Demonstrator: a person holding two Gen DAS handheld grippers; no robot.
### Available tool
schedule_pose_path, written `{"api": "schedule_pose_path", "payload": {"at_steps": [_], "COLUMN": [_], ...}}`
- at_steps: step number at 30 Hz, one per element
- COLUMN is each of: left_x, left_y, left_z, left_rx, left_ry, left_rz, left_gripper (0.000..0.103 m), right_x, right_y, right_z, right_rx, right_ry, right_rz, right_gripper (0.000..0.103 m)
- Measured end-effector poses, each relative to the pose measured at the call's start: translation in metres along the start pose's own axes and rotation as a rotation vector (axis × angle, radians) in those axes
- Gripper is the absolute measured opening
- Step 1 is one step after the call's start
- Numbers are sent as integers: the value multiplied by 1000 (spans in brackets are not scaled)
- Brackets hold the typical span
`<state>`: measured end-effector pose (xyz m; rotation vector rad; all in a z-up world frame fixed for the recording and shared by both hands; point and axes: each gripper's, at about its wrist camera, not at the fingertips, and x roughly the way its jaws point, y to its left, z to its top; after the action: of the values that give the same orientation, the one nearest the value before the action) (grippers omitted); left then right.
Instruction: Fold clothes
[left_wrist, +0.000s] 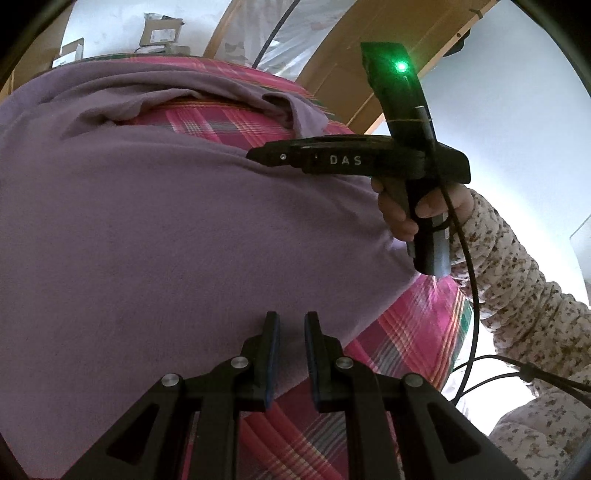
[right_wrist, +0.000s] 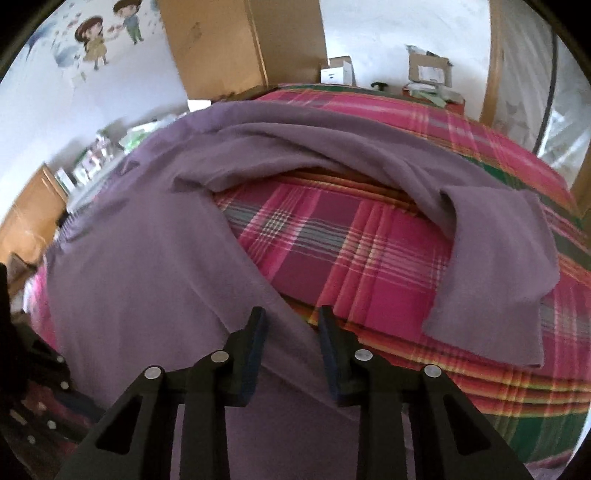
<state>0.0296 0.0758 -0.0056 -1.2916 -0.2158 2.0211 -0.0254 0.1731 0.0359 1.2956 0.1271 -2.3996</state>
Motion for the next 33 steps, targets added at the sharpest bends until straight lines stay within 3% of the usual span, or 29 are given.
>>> {"api": "schedule_pose_path", "payload": {"at_steps": [7, 13, 20, 25, 30, 33], "left_x": [-1, -2, -2, -4, -28, -61], "left_y": [5, 6, 9, 8, 20, 30], "left_z": [0, -1, 1, 2, 2, 6], "left_rx": [-8, -2, -4, 3, -30, -55], "left_ry": [4, 5, 10, 11, -30, -95], "left_rz": [-40, -55, -66, -27, 71, 153], "left_gripper": [14, 14, 14, 14, 14, 14], "right_x": [2, 2, 9, 7, -7, -25], "right_y": [13, 6, 5, 8, 15, 20], "right_z": [2, 11, 14, 16, 20, 26], "right_rx": [-104, -73, -57, -41, -18, -25], "right_ry": [23, -16, 12, 15, -13, -48], "right_rz": [-31, -132, -143, -144, -142, -151], "right_gripper": [8, 5, 6, 10, 14, 15]}}
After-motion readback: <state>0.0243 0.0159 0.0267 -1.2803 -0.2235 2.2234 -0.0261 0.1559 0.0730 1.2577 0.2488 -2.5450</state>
